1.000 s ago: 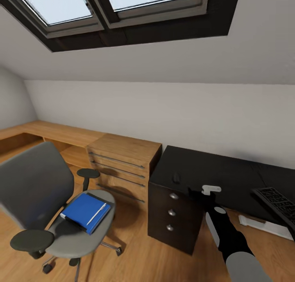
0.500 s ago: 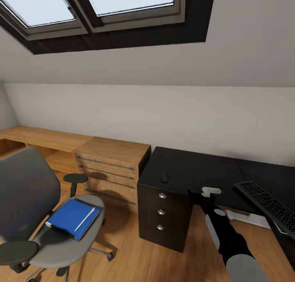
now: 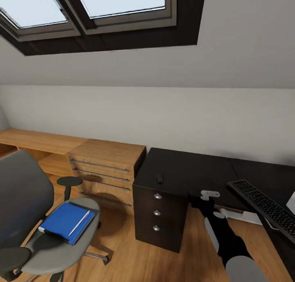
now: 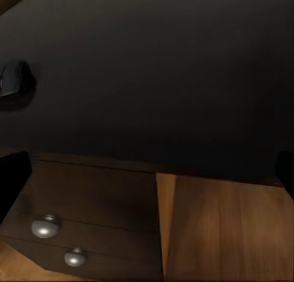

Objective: In the bedroom, organize the workspace by keeping the computer under the desk, ensuring the monitor is on the desk, placing the keyboard on the desk next to the monitor, placing the mouse on the desk next to the keyboard, moving the folder from the swivel chair onto the desk next to the mouse, stacking the notebook on top of the folder with the pen on top of the notebook, and positioning the swivel chair next to the desk.

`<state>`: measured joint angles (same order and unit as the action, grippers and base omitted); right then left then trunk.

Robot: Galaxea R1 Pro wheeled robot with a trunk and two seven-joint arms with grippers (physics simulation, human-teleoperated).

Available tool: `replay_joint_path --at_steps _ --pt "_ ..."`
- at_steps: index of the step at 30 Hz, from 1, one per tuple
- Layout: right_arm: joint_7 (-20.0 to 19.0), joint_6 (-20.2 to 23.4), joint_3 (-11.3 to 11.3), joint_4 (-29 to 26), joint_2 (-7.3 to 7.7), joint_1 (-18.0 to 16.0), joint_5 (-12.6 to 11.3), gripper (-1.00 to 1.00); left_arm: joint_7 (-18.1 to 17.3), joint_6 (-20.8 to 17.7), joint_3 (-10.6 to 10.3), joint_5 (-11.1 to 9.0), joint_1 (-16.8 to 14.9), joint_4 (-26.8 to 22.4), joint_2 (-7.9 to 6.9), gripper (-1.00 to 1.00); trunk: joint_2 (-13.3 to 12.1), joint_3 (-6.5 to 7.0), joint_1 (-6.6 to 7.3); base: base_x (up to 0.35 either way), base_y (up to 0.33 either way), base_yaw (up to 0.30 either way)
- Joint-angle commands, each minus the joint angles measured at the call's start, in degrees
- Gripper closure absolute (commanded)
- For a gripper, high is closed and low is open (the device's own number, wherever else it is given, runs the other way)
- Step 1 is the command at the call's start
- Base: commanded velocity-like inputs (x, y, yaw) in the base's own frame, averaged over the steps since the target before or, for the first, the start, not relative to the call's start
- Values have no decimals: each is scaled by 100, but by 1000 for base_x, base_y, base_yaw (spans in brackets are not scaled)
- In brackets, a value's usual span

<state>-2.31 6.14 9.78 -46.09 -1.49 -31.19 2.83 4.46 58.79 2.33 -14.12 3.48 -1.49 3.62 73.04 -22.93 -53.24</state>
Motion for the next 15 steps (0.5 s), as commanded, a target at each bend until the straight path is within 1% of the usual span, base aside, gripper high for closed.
replay_joint_path --at_steps 1,2,6,9,12,15 --pt "-24 32 25 27 -10 -2 31 -100 48 -122 21 53 3 -37 3 -100 3 -5 0 0 0 -14" --pt "-26 28 24 118 -13 -2 32 -100 51 -421 21 51 3 -145 4 -100 3 -4 0 0 0 -9" --pt "-25 9 19 370 -25 -2 33 -100 70 -1137 26 45 3 -565 9 -100 3 -3 0 0 0 -5" --pt "-25 -96 16 681 -38 -1 36 -100 84 -1661 25 43 3 -875 7 -100 3 -3 0 0 0 -2" --pt "-24 -344 9 1025 -51 -1 44 -100 91 -2091 27 42 3 -1134 3 -100 3 -3 0 0 0 -1" --pt "-21 -722 8 1384 -70 -1 52 -100 95 -2387 29 45 3 -1369 -1 -100 3 -3 0 0 0 0"
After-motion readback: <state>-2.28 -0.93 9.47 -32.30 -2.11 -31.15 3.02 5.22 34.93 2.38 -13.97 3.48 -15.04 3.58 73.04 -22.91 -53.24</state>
